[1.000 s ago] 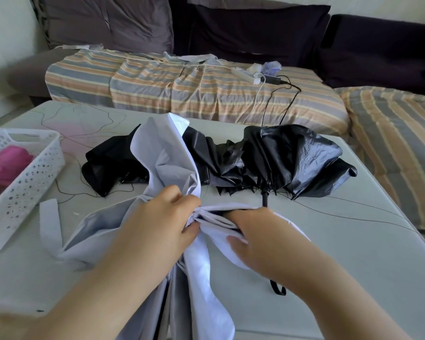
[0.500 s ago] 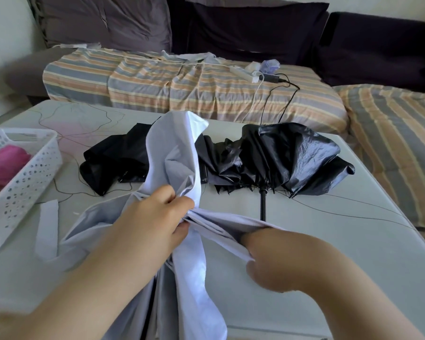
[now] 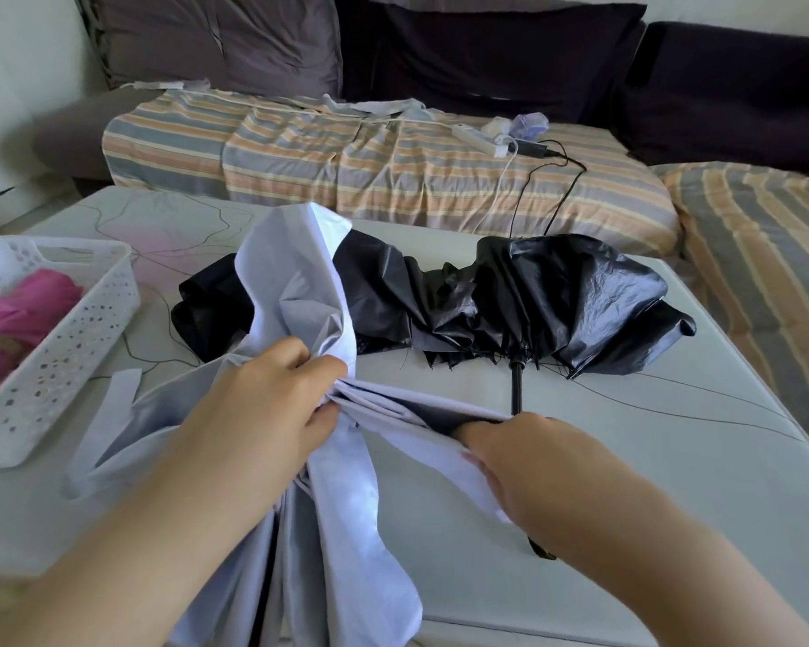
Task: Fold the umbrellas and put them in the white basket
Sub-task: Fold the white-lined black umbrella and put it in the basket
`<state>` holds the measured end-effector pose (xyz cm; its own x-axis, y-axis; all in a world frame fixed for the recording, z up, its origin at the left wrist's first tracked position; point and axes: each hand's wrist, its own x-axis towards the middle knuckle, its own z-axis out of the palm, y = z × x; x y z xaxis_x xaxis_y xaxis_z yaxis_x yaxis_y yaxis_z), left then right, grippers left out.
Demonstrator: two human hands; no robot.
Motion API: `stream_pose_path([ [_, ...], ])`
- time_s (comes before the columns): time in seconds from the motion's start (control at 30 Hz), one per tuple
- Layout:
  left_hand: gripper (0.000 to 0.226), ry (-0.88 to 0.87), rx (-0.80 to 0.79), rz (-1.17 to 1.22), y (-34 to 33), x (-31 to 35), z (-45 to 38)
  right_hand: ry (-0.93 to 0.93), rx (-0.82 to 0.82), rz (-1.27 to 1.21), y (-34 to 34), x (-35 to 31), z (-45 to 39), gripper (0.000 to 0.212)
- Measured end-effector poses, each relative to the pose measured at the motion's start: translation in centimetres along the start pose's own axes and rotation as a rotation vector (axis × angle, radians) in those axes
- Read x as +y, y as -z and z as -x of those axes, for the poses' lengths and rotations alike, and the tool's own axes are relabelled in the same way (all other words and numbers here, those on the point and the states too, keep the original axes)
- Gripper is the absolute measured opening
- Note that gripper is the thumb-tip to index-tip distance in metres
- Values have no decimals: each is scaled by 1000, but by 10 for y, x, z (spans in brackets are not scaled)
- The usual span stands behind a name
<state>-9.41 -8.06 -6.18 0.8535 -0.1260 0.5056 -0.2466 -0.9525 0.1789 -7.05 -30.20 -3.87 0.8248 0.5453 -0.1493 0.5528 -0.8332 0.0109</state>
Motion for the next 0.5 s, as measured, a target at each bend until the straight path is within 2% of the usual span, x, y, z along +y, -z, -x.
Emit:
stream_pose_path([
  [0.1,36,-2,-3,26,0,1,1,-6,-67,-42,2,5,-1,20],
  [0.23,30,-6,-29,4,-1,4,0,-6,-59,-52,5,5,6,15],
  [0.3,18,38,-55,2,1,2,-1,28,-2,2,16,4,12,9],
  [0.37,20,75,-62,10,4,0,-2,79,66,72,27,5,13,15],
  [0.5,23,83,-57,46,7,-1,-1,258,227,-55,26,27,7,20],
])
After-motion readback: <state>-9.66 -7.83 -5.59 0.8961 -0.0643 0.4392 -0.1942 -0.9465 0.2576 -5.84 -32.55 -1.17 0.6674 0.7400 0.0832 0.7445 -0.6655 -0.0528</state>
